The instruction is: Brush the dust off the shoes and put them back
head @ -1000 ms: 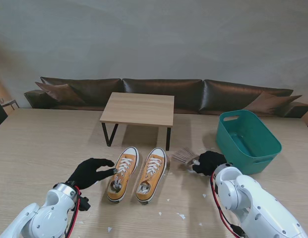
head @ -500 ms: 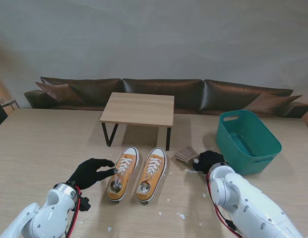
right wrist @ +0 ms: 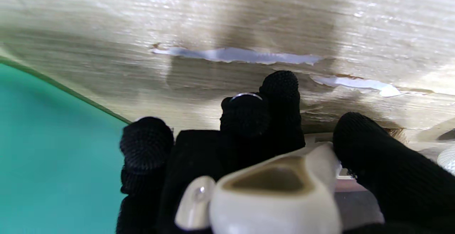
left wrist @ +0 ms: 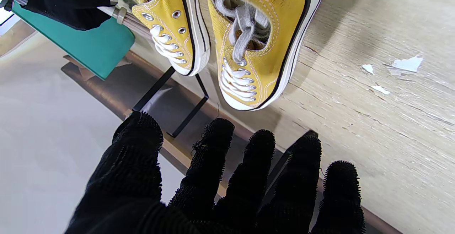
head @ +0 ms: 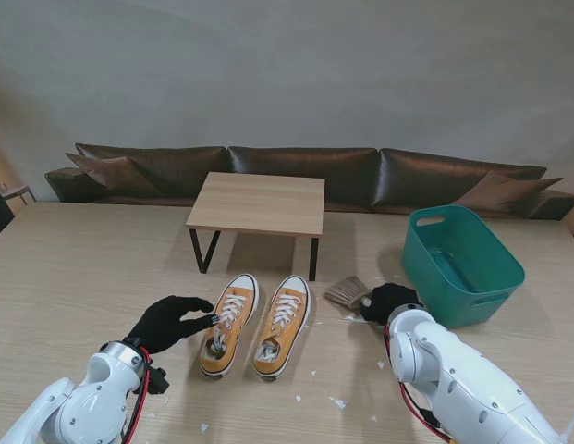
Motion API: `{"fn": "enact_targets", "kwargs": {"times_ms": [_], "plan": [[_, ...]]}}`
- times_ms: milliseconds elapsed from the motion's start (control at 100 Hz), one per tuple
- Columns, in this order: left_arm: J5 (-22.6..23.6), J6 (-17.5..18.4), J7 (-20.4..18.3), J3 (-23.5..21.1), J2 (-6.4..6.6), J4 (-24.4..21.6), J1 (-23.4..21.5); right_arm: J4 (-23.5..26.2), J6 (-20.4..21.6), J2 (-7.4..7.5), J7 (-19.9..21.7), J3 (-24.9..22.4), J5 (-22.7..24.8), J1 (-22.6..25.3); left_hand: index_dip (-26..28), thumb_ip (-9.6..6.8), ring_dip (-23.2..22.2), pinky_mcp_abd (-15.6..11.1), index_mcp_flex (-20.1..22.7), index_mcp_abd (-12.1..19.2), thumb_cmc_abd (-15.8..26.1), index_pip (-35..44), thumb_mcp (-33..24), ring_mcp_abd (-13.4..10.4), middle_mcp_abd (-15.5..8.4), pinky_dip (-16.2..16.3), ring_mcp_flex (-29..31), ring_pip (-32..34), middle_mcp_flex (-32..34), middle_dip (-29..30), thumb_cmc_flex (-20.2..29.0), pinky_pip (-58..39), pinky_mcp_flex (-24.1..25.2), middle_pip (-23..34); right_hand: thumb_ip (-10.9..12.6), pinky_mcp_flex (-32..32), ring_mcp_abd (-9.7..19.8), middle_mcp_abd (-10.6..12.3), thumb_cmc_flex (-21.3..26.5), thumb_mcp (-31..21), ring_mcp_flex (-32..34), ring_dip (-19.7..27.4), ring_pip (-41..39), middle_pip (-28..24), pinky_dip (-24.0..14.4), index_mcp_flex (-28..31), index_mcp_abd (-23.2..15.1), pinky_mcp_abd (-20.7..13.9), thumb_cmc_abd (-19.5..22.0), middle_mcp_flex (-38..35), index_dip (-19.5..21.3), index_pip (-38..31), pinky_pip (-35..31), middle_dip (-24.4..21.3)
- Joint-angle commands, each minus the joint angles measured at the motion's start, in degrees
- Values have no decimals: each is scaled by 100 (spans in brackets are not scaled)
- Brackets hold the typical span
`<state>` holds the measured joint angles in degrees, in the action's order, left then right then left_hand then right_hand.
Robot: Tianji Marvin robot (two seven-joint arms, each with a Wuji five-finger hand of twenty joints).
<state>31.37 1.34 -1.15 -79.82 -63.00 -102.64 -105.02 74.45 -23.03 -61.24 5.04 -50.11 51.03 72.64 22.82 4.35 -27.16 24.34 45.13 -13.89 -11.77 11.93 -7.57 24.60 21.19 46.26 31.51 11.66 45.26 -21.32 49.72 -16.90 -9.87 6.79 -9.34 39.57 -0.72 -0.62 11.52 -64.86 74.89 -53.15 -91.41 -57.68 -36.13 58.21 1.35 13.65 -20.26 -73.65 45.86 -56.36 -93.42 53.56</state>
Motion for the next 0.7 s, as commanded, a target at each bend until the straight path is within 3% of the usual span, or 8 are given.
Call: {"fn": "enact_targets", "kwargs": {"times_ms": [0,100,180,320,690], "plan": [[-11,-21,-133,-1,-5,-15,-16,-37,60,-4,56,-1,-17,27,7,-268,-18,43,134,-60,293,16,66,96,70,0,-12,17,60,20,141,138,51,19,128,2206,520,249,-55,-261,64,193,158,-69,87,-288,304,134,-24,139,-326,-37,217,52],[-11,-17,-141,-4,-3,-17,-17,-22,74,6,73,-9,-2,55,6,-268,-19,44,125,-61,298,11,68,99,66,1,-8,19,60,20,137,138,50,18,41,1930,453,264,-69,-238,65,373,464,-82,-9,-730,309,90,-142,514,-618,-107,358,3],[-8,-6,-135,-7,-4,-13,-17,-15,84,11,84,-13,19,76,7,-269,-19,47,128,-65,294,13,67,98,68,1,-9,18,62,19,140,136,48,19,208,1677,376,252,-177,-202,67,518,740,-96,-46,-1024,368,62,-145,800,-648,-76,493,-55],[-9,-4,-131,-9,-5,-15,-21,-33,119,-4,22,-45,-35,104,6,-269,-18,43,128,-68,297,13,69,101,76,1,-11,17,61,19,141,137,51,18,356,1440,240,215,-241,-190,60,648,985,-157,-60,-1255,453,54,-124,1006,-638,69,682,-133],[-5,7,-139,-11,-2,-14,-22,377,182,-58,-258,-457,-4,413,5,-269,-18,41,121,-59,291,10,76,105,64,1,-20,13,57,20,144,138,52,17,378,1184,124,106,-525,206,63,801,1270,-162,-130,-1581,564,55,-243,1329,-753,321,816,-278]]}}
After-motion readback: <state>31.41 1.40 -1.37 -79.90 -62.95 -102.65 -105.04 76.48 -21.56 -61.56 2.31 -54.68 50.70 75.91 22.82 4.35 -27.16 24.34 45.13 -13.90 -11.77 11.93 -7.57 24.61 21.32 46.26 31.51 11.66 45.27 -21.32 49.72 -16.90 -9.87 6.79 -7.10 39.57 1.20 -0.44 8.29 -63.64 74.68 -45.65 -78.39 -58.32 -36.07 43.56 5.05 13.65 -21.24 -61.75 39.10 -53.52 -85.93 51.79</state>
